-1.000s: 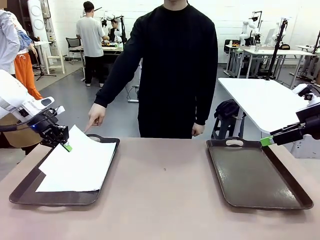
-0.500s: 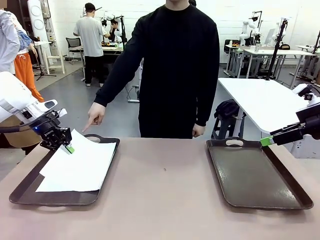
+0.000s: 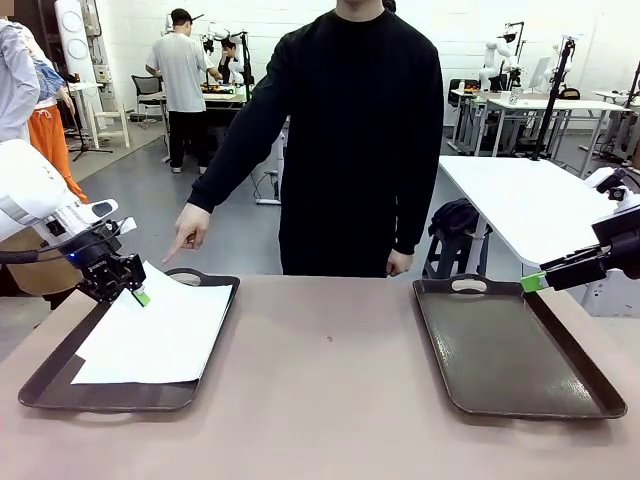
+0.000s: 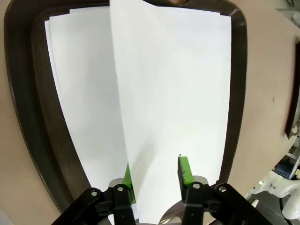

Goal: Sort the A4 documents.
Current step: Place the A4 Paper in the designated Handle tray.

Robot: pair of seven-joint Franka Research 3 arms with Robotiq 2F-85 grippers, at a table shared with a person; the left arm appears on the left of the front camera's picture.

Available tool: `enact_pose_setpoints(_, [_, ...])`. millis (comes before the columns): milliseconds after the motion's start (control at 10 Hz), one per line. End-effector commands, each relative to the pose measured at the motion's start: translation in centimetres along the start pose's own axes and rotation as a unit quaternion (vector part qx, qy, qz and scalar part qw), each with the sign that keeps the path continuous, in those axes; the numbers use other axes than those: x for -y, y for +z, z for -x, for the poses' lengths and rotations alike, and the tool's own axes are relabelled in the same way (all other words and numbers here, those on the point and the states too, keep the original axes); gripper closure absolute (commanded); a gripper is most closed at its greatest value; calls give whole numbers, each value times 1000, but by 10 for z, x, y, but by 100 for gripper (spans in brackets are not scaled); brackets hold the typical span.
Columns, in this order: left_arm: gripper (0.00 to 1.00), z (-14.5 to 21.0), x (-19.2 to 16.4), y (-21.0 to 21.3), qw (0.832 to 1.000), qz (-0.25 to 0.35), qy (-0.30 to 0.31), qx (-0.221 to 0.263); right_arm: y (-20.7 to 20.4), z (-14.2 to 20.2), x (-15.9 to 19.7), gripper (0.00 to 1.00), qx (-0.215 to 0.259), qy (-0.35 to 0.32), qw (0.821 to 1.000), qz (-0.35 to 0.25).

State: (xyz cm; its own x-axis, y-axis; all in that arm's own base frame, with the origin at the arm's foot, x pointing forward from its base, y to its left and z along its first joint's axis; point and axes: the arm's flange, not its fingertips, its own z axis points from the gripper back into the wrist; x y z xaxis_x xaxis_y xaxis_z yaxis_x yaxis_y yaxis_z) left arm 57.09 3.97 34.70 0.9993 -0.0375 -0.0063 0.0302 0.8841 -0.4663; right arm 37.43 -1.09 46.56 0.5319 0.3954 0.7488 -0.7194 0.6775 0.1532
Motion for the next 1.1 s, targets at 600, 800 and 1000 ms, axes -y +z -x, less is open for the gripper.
enact_pose_setpoints(600, [0,2,7,9,999,-39,11,-15,-5,0,4,0,13,4,1000,-10])
enact_pose_setpoints(800, [0,2,9,10,999,-32,9,-10,-5,0,4,0,13,4,1000,-10])
enact_pose_setpoints(1000, [0,5,10,9,999,-38,18,-10,-5,0,4,0,13,4,1000,-10])
